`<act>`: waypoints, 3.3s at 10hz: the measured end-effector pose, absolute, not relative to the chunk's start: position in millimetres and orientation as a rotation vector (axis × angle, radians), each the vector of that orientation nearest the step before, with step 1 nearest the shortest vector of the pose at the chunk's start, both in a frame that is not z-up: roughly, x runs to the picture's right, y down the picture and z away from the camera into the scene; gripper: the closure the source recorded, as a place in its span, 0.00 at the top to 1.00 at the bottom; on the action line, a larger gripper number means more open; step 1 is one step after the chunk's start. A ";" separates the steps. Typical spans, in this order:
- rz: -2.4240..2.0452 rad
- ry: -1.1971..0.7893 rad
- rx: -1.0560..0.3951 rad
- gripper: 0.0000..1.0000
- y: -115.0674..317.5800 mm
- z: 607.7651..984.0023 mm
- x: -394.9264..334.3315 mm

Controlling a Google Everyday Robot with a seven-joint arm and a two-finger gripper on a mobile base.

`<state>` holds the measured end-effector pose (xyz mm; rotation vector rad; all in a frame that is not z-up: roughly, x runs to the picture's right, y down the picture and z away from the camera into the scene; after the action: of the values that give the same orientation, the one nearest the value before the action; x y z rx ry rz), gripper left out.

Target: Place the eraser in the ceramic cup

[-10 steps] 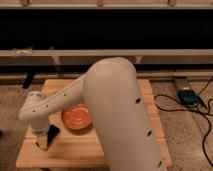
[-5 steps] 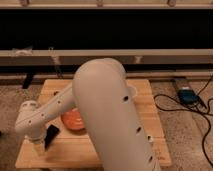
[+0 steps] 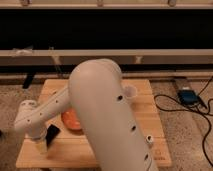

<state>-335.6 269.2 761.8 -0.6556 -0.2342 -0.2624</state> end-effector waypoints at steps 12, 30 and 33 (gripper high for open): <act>-0.310 -0.291 -0.635 0.12 274.8 769.5 -344.8; 0.460 -0.545 -0.466 0.00 106.5 690.3 -191.2; 0.542 -0.552 -0.414 0.00 60.4 707.3 -150.2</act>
<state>-150.2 60.4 707.3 -0.4136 -0.5522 0.5415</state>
